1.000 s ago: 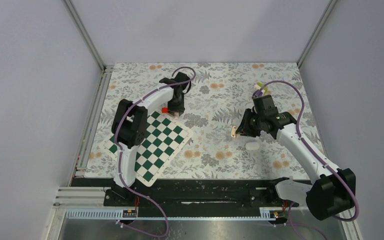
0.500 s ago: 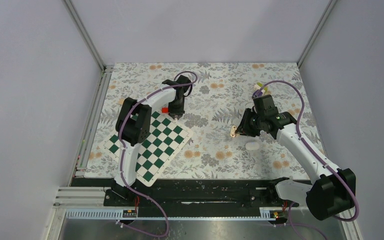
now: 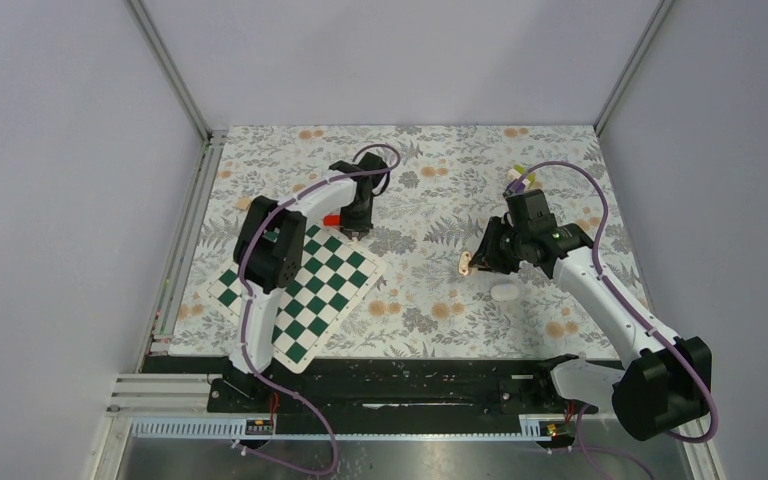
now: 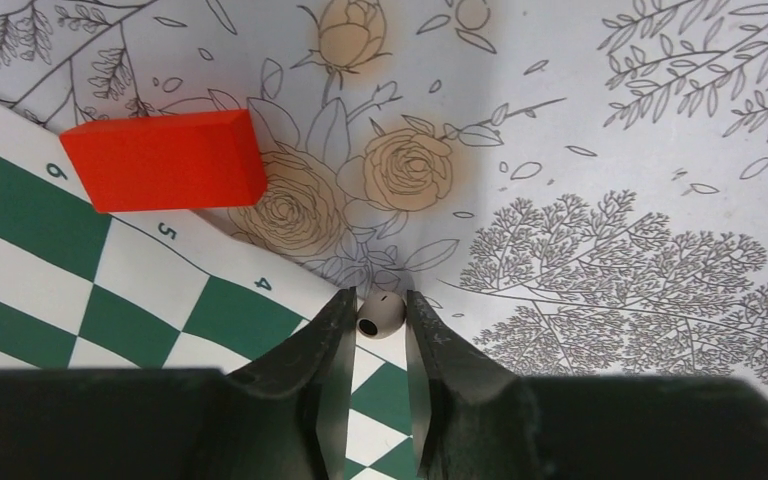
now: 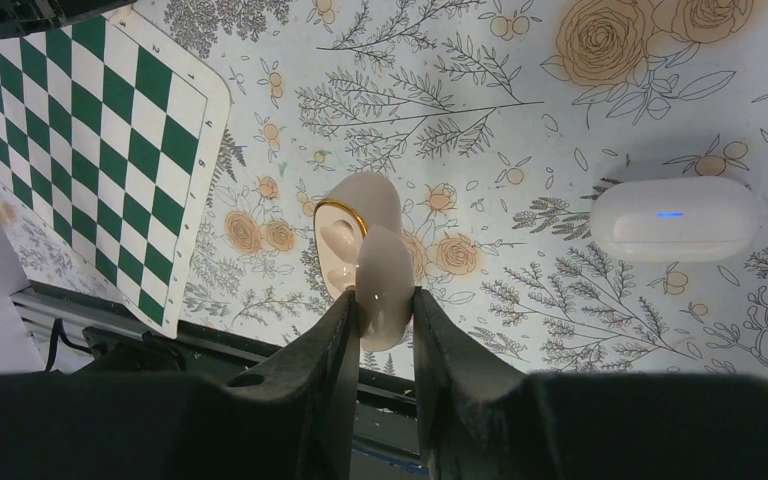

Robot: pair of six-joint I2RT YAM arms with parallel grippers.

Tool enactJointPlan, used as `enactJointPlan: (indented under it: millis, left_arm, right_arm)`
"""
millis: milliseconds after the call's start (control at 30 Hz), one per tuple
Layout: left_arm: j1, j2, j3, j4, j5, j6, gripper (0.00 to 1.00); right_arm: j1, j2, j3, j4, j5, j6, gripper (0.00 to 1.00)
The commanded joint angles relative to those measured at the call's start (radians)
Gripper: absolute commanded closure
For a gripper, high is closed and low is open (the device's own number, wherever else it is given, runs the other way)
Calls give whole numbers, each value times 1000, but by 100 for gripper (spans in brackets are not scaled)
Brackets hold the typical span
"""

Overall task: Insert the wireless bluetooth earbuds into the charging case
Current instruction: Pick up the left earbud from the center of the board.

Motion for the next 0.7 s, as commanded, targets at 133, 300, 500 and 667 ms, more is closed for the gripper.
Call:
enactJointPlan:
  millis: [133,300,500,667]
  left_arm:
    - [-9,-65,14,-2,-16,-4,87]
    - [-10,-172,8,-8,78,7,89]
    - [-8,-331,-36,35,213,-23,90]
    - [-9,-432,-84,86,280,-98,91]
  right_arm:
    - [-5,-26,0,14,-21,10,100]
    - [-6,-23,-4,15,-21,9,100]
    - [-5,-14,-24,42,-31,24,100]
    - [-4,-9,-32,57,-45,37,100]
